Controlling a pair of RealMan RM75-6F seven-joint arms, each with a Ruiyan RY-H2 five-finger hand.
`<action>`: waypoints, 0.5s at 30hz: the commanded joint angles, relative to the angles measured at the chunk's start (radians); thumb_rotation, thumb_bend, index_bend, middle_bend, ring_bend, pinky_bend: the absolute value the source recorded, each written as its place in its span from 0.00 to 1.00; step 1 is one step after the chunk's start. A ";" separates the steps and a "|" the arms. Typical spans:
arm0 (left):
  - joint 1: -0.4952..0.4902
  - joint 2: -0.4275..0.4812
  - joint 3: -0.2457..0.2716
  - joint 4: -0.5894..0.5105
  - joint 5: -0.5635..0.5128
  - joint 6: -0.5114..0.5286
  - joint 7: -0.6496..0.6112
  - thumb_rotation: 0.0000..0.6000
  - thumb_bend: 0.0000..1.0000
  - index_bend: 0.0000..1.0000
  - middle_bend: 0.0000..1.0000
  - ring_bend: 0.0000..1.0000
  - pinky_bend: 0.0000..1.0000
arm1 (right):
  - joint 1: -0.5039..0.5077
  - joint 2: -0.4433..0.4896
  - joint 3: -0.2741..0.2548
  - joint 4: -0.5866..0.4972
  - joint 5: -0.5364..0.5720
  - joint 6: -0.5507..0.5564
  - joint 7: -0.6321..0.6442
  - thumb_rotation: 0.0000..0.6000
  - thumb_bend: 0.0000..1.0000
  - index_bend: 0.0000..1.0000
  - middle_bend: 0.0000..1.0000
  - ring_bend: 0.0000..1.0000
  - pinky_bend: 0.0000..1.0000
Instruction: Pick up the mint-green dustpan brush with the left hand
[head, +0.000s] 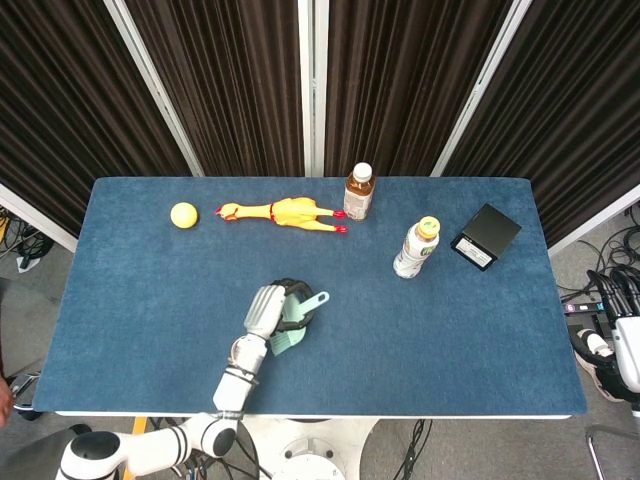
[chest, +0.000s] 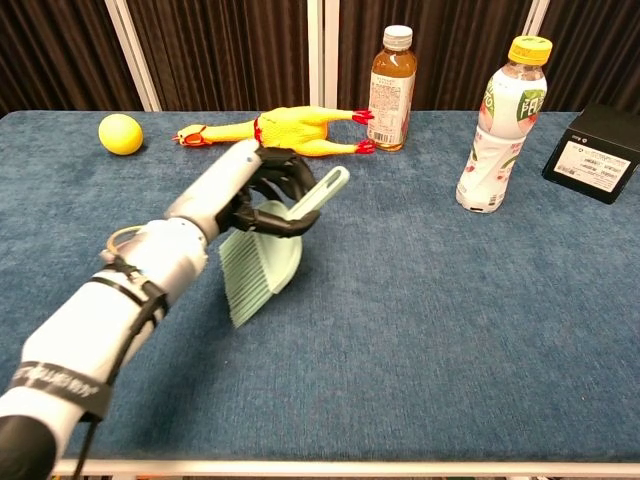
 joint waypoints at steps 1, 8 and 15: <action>-0.018 -0.012 -0.015 0.017 -0.001 -0.013 0.003 1.00 0.43 0.53 0.54 0.38 0.36 | -0.002 0.001 0.000 0.001 0.001 0.002 0.002 1.00 0.17 0.00 0.12 0.00 0.00; 0.003 0.130 -0.001 -0.074 0.057 0.039 0.036 1.00 0.43 0.53 0.54 0.38 0.36 | -0.007 0.000 0.000 0.004 0.003 0.007 0.008 1.00 0.17 0.00 0.12 0.00 0.00; 0.069 0.415 0.061 -0.238 0.053 0.000 0.177 1.00 0.43 0.52 0.53 0.38 0.36 | -0.002 -0.018 -0.002 0.019 -0.008 0.009 0.023 1.00 0.17 0.00 0.12 0.00 0.00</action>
